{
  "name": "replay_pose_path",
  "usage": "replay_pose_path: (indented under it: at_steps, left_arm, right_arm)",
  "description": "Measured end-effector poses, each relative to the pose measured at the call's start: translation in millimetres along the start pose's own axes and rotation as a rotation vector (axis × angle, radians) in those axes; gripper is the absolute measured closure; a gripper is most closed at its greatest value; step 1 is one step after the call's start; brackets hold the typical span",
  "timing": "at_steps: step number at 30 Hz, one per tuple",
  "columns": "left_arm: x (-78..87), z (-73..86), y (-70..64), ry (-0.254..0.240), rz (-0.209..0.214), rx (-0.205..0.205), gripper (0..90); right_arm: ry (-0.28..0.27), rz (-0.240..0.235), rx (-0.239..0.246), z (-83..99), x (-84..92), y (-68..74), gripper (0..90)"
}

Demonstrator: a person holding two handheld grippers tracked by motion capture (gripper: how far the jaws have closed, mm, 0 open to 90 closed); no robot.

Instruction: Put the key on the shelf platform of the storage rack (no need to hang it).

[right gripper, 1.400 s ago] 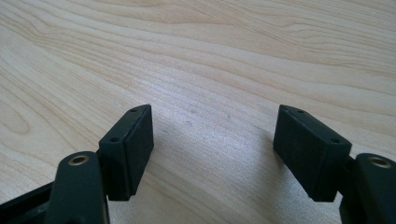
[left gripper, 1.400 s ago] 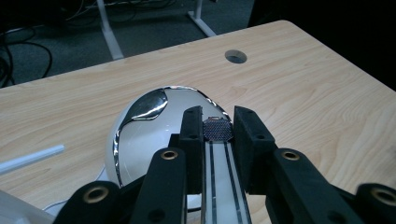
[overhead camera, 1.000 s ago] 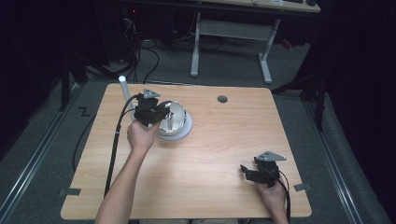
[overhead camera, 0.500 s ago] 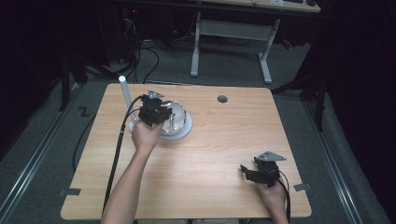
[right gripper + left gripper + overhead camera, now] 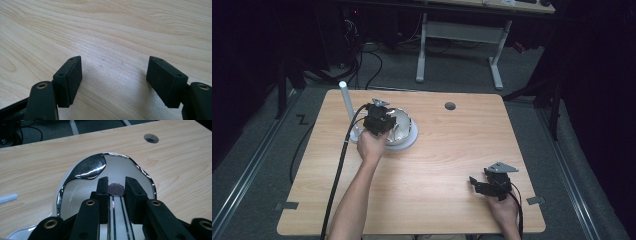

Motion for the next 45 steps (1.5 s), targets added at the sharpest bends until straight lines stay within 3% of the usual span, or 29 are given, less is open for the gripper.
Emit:
replay_pose_path:
  at_steps: [6,19,24,27,35,40,45]
  left_arm:
    - [-13.5,6.1,-1.6,0.039,-0.007,0.003,74.0]
    - [-20.1,4.6,9.3,0.048,-0.018,0.068,73.4]
    - [-20.7,5.1,14.5,0.06,-0.026,0.074,66.2]
    - [-18.9,5.1,16.6,0.057,-0.049,0.065,59.3]
    - [-9.2,6.4,6.0,0.042,-0.032,-0.024,45.8]
    - [-0.9,7.1,1.8,0.035,-0.019,-0.071,42.9]
    - [9.2,7.6,2.7,0.013,0.002,-0.046,42.2]
  right_arm:
    - [0.0,0.0,0.0,0.0,0.0,0.0,29.2]
    - [0.0,0.0,0.0,0.1,0.0,0.0,29.2]
    - [0.0,0.0,0.0,0.1,0.0,0.0,29.1]
    - [0.0,0.0,0.0,0.0,0.0,0.1,29.1]
    - [0.0,0.0,0.001,0.1,0.0,0.1,29.2]
    - [0.0,0.001,0.001,0.1,-0.1,0.2,29.2]
    - [0.0,0.001,0.001,0.0,-0.1,0.1,29.2]
Point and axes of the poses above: each handheld gripper's, and its own axes: x roughly backward along the jaws, z roughly out of its underside, y roughly to its left, the point moved 6 cm from there along -x, roughly forward along the jaws, and after that the axes turned 12 degrees about -z, right-handed, at the moved point
